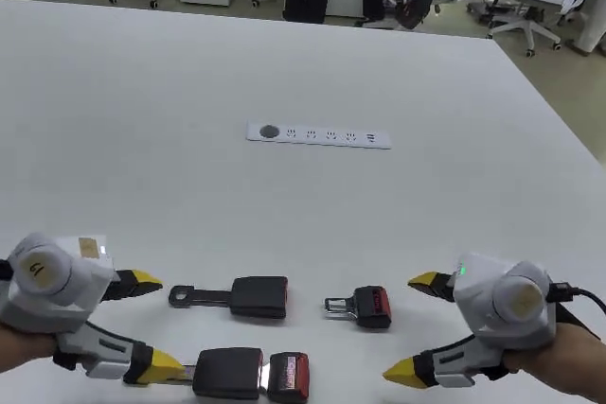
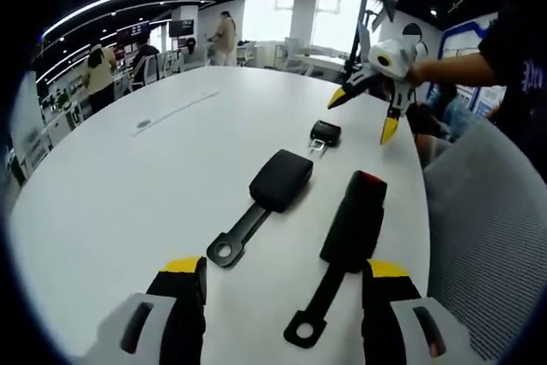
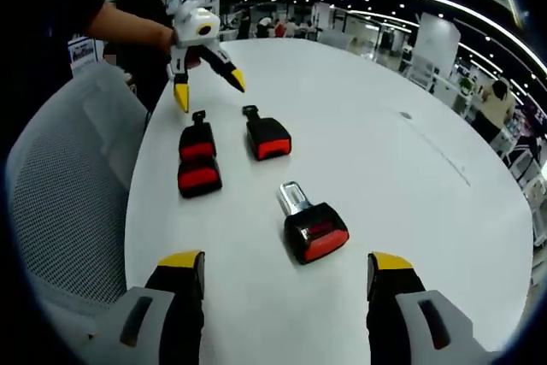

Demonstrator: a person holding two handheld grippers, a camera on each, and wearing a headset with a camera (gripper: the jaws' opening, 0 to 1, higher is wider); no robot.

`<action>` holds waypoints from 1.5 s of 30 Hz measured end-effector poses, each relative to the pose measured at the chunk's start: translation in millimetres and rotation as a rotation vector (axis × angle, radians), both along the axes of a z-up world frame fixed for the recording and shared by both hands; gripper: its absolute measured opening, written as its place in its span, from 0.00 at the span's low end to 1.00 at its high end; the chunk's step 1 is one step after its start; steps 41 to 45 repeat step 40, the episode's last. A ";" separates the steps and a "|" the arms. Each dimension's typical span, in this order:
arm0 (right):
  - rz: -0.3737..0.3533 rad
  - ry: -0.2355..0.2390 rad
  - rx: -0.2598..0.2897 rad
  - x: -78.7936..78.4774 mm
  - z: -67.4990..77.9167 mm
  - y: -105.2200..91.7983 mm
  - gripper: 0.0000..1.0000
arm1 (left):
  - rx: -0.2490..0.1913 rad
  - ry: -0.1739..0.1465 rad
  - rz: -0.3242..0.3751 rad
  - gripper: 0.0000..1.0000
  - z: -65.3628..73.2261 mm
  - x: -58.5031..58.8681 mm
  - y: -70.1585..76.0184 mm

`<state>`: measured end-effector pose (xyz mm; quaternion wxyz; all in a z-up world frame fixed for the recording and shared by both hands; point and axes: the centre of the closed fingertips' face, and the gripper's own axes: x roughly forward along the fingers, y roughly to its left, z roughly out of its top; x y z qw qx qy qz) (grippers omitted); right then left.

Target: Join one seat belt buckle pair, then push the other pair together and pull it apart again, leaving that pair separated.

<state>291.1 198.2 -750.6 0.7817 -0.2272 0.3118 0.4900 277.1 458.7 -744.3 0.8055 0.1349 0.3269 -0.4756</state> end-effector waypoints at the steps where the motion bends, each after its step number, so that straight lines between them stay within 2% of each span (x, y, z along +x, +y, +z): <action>1: -0.007 -0.002 0.009 -2.4 1.0 1.0 0.80 | -0.014 -0.012 -0.005 0.80 1.3 -1.7 -1.3; 2: -0.018 -0.008 0.026 -4.3 2.2 2.2 0.82 | -0.012 -0.019 0.008 0.82 -0.1 -1.6 2.9; 5: -0.036 -0.016 0.049 -10.1 4.5 3.6 0.85 | -0.026 -0.056 0.027 0.87 5.4 -3.4 -2.6; 10: -0.080 -0.023 0.084 -19.0 6.6 4.2 0.88 | -0.049 -0.072 0.040 0.92 12.9 -14.6 -12.1; 12: -0.095 -0.027 0.093 -22.6 8.5 3.3 0.90 | -0.046 -0.079 0.040 0.94 13.0 -17.5 -13.0; 17: -0.109 -0.035 0.111 -28.9 14.1 4.6 0.94 | -0.059 -0.074 0.061 0.96 17.0 -21.8 -16.2; 20: -0.121 -0.034 0.120 -27.9 14.5 4.3 0.99 | -0.075 -0.087 0.083 0.98 19.7 -20.0 -16.3; 36: -0.136 -0.060 0.140 -30.2 21.9 5.8 0.99 | -0.086 -0.126 0.131 1.00 23.4 -12.9 -10.1; 45: -0.138 -0.065 0.150 -30.0 23.5 6.7 0.99 | -0.084 -0.126 0.133 1.00 23.3 -13.5 -10.6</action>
